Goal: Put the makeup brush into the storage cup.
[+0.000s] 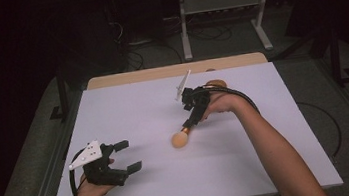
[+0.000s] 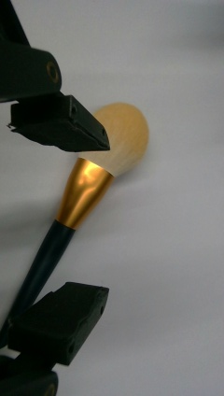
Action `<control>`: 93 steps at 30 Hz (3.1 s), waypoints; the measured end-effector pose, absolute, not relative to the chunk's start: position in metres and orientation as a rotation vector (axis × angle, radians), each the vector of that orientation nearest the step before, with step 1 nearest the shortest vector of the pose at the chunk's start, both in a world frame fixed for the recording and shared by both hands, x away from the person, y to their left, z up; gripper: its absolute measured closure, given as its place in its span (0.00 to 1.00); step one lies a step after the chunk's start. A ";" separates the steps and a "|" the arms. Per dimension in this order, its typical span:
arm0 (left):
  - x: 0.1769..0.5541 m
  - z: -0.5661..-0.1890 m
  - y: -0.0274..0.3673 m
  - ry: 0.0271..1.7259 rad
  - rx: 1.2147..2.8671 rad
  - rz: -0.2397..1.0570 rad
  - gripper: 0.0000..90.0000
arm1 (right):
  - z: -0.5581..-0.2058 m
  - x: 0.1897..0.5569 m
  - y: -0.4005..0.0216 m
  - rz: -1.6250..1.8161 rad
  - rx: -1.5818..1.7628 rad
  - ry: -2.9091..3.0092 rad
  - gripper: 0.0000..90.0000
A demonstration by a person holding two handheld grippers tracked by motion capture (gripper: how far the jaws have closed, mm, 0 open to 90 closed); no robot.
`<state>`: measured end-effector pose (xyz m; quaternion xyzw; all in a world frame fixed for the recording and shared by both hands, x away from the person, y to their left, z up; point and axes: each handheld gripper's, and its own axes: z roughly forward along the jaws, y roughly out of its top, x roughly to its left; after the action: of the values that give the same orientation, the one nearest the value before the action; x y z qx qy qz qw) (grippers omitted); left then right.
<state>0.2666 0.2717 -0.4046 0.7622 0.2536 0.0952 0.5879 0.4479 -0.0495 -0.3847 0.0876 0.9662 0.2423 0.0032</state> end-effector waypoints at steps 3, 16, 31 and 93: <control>0.267 -0.405 0.272 0.590 1.775 0.222 0.11 | -0.389 0.448 -0.049 0.711 0.254 3.042 0.27; 0.267 -0.405 0.272 0.586 1.779 0.222 0.11 | -0.400 0.447 -0.046 0.637 0.184 3.077 0.31; 0.266 -0.405 0.271 0.589 1.784 0.213 0.11 | -0.409 0.447 -0.043 0.537 0.087 3.091 0.32; 0.267 -0.406 0.269 0.575 1.790 0.211 0.11 | -0.415 0.440 -0.033 0.387 -0.052 3.111 0.58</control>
<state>0.2667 0.2694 -0.4056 0.7675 0.2466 0.0902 0.5848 0.4405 -0.0331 -0.4150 -0.0164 0.9922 0.1233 0.0030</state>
